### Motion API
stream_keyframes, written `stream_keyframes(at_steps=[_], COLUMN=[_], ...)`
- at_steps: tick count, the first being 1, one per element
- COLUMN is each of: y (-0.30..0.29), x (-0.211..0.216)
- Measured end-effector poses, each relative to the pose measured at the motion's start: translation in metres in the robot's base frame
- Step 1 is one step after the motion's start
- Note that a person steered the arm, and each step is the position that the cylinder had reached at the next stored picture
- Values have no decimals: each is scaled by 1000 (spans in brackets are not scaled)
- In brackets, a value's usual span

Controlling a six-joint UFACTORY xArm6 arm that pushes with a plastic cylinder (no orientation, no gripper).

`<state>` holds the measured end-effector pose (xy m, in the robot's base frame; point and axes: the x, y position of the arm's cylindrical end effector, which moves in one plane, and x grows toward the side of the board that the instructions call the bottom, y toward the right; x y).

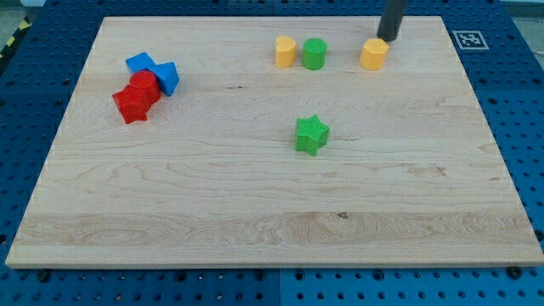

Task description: Slide the yellow hexagon to the bottom of the green circle

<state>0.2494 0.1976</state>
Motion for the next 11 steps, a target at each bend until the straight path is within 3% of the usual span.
stream_keyframes(at_steps=[2,3,6,11], y=[-15,-17,-2,-45], x=[65,76,23,69])
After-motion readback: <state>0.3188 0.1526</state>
